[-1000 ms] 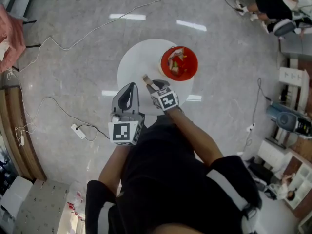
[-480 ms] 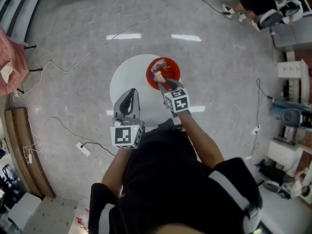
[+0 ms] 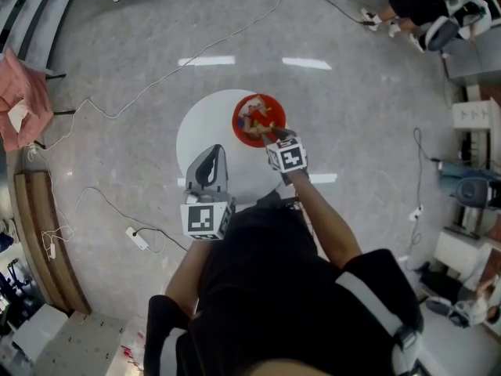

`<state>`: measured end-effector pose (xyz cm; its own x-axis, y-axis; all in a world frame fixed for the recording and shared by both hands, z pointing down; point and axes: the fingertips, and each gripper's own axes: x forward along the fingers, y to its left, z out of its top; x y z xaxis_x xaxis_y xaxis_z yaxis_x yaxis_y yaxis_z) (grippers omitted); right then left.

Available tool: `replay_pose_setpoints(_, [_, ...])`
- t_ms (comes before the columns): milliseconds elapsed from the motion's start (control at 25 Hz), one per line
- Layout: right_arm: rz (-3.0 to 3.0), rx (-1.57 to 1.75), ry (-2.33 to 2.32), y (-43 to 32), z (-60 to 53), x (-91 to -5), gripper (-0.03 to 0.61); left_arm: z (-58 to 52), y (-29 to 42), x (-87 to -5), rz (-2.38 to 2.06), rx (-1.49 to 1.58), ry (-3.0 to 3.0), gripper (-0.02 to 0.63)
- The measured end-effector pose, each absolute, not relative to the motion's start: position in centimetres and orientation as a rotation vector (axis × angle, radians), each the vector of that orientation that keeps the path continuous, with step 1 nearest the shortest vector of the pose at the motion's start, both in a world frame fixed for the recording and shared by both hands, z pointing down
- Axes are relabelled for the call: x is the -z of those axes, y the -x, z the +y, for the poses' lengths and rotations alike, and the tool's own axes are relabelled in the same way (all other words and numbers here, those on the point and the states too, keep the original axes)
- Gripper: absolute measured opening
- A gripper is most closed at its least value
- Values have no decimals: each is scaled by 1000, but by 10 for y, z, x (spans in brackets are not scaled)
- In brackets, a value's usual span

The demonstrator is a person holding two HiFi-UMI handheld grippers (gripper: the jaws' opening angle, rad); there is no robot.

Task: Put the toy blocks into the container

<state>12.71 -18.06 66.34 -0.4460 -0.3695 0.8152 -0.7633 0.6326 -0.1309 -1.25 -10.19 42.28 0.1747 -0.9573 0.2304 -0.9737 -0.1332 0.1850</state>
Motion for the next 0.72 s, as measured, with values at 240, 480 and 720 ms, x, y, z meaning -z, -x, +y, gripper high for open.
replay_pose_setpoints(240, [-2259, -568, -960, -116, -189, -587, 44, -99, 15, -421, -1846, -96, -2191, -2])
replay_pose_setpoints(480, [-2548, -416, -1118, -114, -186, -465, -2, -101, 10, -391, -1838, -42, -2238, -2])
replay_pose_setpoints(720, [-2695, -313, -1224, -126, -139, -414, -3, -96, 3, -375, -1852, 25, -2225, -2])
